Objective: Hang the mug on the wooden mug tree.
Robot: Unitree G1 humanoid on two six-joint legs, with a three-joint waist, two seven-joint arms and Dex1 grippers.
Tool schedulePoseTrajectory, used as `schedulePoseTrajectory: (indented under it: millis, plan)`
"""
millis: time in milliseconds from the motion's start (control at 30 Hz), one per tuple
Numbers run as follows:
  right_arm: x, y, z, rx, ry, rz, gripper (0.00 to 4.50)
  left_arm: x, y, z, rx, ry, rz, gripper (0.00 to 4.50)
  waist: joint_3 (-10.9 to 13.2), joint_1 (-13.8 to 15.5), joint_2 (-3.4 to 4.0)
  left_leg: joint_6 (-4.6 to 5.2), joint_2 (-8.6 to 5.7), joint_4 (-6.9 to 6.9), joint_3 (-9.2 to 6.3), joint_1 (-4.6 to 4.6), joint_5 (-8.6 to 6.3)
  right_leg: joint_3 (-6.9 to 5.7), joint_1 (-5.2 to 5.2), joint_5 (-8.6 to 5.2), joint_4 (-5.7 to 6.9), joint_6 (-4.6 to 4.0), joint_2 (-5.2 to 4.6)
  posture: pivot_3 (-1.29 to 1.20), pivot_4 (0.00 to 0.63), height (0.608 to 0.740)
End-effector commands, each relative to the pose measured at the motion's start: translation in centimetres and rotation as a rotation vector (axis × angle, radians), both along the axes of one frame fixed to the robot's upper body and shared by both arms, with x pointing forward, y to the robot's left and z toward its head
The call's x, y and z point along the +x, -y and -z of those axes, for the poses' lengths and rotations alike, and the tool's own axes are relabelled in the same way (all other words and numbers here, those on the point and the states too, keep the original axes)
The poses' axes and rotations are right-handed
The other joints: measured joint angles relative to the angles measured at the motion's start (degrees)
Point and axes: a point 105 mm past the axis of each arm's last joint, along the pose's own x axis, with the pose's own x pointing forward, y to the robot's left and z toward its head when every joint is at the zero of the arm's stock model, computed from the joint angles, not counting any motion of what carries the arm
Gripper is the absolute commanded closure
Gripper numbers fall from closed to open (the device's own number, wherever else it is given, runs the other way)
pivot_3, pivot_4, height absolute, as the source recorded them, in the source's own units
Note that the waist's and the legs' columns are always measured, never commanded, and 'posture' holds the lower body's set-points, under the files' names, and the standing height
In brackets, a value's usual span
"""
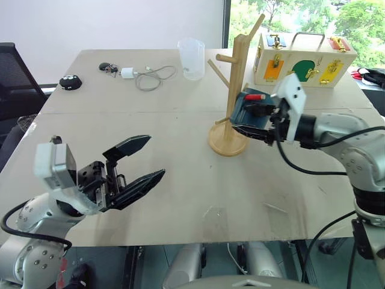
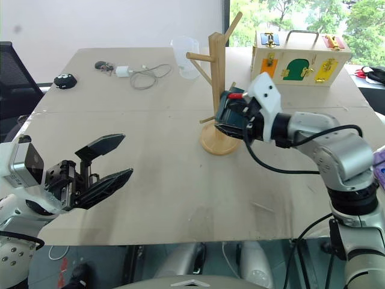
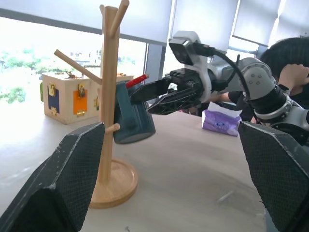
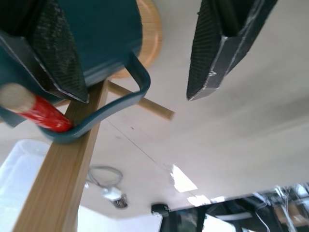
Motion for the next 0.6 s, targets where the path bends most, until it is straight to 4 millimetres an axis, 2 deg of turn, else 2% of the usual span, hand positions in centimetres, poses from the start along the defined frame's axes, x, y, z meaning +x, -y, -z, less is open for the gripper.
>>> schedulePoseTrajectory:
  millis: [33,200,300,367,500,600]
  plan:
    - [-2.0,2.3,-1.7,0.048,0.048,0.021,1.50,0.1,0.5,-0.4,-0.034,0.026,-0.002,0.00,0.0,0.0,-0.01,0.00,0.00,0.00,0.00,0.00,0.00,0.01,0.00,0.00,-0.02,0.00,0.01,0.00,0.150,0.740]
    - [-3.0,5.2,0.3,0.017,0.019,0.139,1.50,0.7,0.2,0.3,-0.068,-0.039,-0.017,0.00,0.0,0.0,-0.02,0.00,0.01,0.00,0.01,0.04,0.00,0.02,0.02,0.00,0.06,0.00,0.03,0.00,0.150,0.740]
    - [-3.2,7.7,2.8,-0.028,-0.024,0.246,1.50,0.8,-0.4,1.2,-0.036,-0.109,-0.057,0.00,0.0,-0.1,-0.03,0.01,0.02,-0.01,0.05,0.06,0.00,0.05,0.04,0.00,0.07,0.00,0.03,0.00,0.150,0.740]
    - [-3.3,8.1,3.7,-0.064,-0.031,0.263,1.50,1.2,-1.1,1.6,-0.031,-0.155,-0.080,0.00,0.0,-0.1,-0.02,0.01,0.02,-0.01,0.08,0.06,0.00,0.08,0.03,0.00,0.08,0.00,0.04,0.00,0.150,0.740]
    - [-4.2,11.7,7.8,-0.134,-0.119,0.365,1.50,2.0,-2.8,4.5,0.088,-0.310,-0.236,0.00,-0.1,-0.2,-0.12,0.16,0.03,-0.01,0.09,0.19,-0.09,0.06,0.15,-0.01,0.14,0.01,0.05,0.00,0.150,0.740]
    - [-5.0,13.0,8.9,-0.177,-0.125,0.384,1.50,2.2,-3.6,5.7,0.157,-0.349,-0.305,0.00,0.0,-0.1,-0.09,0.12,0.01,0.00,0.12,0.18,-0.06,0.09,0.15,-0.01,0.11,0.01,0.05,0.00,0.150,0.740]
